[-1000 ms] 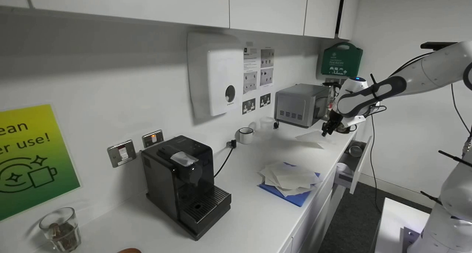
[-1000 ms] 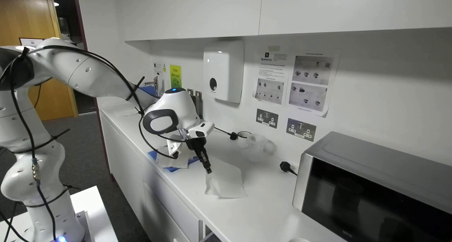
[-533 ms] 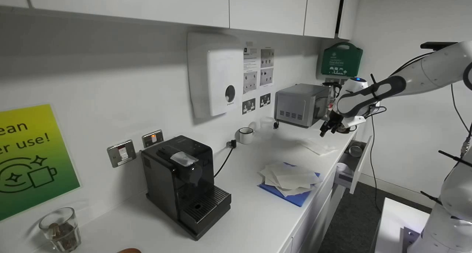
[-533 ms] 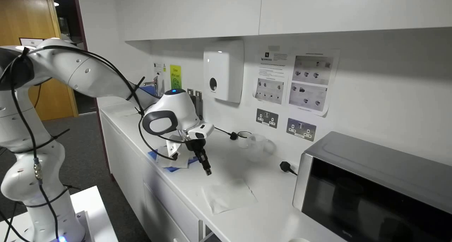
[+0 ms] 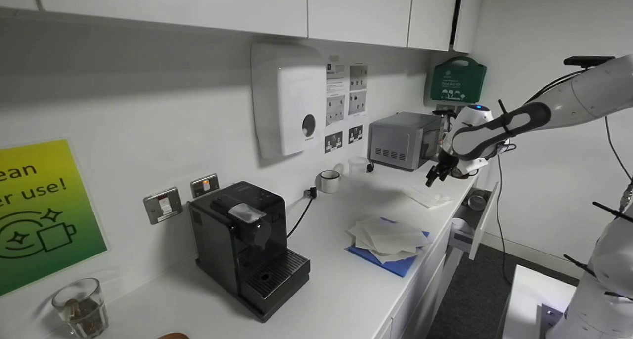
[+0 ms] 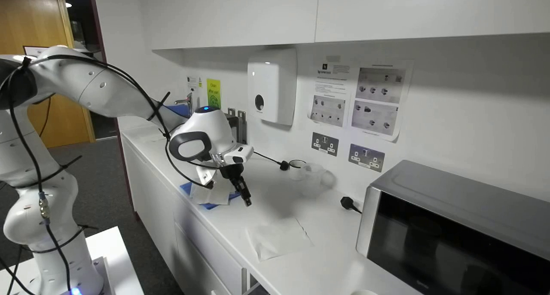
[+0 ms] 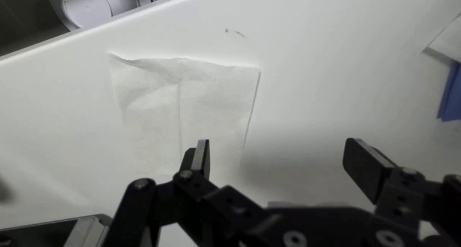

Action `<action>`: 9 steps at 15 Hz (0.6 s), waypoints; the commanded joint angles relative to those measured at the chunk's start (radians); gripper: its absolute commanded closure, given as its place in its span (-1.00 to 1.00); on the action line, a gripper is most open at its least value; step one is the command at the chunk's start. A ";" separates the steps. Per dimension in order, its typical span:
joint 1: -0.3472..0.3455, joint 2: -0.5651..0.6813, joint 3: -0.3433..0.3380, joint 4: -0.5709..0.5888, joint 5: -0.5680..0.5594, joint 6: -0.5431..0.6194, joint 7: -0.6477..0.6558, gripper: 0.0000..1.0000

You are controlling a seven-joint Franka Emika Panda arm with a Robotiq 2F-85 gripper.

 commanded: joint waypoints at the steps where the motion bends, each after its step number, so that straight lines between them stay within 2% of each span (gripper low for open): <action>1: 0.026 -0.094 0.041 -0.069 -0.046 -0.015 -0.008 -1.00; 9: 0.079 -0.122 0.155 -0.081 -0.131 -0.099 0.054 -1.00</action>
